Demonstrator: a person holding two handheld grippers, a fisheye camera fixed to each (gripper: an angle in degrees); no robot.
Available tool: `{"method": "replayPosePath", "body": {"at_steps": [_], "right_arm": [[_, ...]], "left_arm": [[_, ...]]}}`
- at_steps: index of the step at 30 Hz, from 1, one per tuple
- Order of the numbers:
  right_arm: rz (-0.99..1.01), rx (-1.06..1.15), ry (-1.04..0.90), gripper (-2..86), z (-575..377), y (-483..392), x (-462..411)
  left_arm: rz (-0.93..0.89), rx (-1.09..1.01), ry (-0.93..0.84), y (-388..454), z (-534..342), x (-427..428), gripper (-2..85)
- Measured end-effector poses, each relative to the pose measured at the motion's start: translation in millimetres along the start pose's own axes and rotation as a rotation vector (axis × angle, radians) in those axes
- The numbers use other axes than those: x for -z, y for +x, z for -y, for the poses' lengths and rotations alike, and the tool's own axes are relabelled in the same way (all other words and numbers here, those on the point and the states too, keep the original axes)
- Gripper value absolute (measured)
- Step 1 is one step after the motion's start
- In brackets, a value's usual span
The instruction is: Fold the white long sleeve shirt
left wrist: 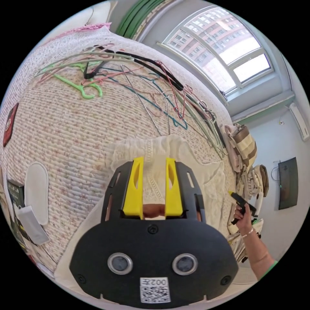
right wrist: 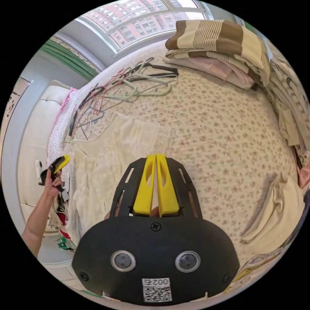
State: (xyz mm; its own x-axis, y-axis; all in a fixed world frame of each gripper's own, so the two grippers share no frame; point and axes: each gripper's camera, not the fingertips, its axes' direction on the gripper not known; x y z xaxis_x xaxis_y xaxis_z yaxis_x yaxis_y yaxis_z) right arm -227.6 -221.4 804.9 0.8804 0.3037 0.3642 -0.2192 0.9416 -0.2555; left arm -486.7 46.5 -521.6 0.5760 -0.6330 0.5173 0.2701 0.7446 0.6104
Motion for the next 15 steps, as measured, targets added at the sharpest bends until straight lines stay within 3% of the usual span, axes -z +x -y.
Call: {"method": "replayPosePath", "body": {"at_steps": [7,11,15], "right_arm": [[-0.100,0.153,0.065,-0.9,-104.7,-53.0,27.2],[-0.226,0.270,0.103,-0.7,-167.1,-86.8,41.2],[-0.293,0.171,0.075,0.1,-207.7,-73.4,48.2]], "left_arm": [[0.219,-0.098,0.157,-2.8,-48.4,76.3,7.0],[0.328,-0.118,0.154,-33.3,-113.9,117.7,7.3],[0.347,-0.070,0.062,-67.7,-205.9,153.6,6.7]]}}
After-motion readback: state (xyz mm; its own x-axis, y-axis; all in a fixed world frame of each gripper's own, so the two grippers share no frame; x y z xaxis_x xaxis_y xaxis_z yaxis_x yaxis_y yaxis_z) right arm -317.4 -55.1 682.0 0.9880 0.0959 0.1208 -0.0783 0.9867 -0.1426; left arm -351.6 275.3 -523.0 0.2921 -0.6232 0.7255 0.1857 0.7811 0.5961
